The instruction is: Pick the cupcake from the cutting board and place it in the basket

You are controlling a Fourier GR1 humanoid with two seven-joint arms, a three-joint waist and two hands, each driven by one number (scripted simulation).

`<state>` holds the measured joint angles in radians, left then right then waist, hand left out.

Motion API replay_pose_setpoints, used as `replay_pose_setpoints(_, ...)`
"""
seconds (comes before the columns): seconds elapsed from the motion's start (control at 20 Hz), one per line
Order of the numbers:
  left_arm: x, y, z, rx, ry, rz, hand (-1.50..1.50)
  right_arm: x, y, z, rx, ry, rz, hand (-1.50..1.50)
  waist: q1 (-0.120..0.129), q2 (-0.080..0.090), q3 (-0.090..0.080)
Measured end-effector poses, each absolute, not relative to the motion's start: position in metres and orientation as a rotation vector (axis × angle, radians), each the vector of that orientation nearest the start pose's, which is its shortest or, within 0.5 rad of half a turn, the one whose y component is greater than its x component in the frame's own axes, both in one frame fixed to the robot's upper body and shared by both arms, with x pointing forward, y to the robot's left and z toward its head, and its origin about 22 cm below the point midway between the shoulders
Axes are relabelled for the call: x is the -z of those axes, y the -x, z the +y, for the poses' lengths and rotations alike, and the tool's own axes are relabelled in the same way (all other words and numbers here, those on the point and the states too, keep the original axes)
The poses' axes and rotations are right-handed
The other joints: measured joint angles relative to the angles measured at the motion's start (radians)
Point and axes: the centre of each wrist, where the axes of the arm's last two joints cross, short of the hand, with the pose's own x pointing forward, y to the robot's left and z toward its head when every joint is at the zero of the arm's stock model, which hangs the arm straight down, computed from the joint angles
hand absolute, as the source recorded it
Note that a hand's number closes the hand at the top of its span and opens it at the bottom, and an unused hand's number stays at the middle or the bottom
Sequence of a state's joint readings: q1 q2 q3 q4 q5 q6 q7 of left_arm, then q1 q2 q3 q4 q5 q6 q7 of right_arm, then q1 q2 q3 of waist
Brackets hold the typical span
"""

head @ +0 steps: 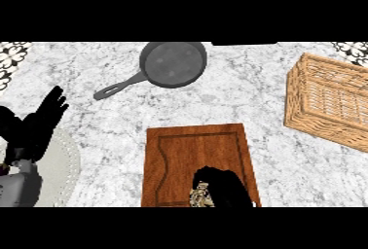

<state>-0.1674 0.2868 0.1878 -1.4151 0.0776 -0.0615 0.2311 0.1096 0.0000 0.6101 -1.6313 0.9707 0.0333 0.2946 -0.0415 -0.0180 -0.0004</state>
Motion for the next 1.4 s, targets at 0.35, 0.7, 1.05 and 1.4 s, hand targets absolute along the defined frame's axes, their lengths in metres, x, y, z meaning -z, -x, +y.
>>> replay_pose_setpoints(0.35,-0.033,-0.28,0.327,0.047,-0.211,-1.367,0.0,-0.048,-0.129,-0.091,-0.766,0.39,-1.616,1.5,0.005,0.005,0.0)
replay_pose_setpoints(0.7,-0.033,-0.282,0.327,0.043,-0.216,-1.368,0.0,-0.059,-0.13,-0.102,-0.714,0.649,-1.671,1.5,0.006,0.007,-0.002)
replay_pose_setpoints(1.05,-0.039,-0.285,0.326,0.052,-0.208,-1.376,0.0,-0.134,-0.119,-0.124,-0.537,0.763,-1.723,1.5,0.023,0.012,-0.002)
replay_pose_setpoints(1.4,-0.044,-0.287,0.318,0.075,-0.192,-1.387,0.0,-0.183,-0.14,-0.131,-0.423,0.906,-1.684,1.5,0.044,0.018,-0.002)
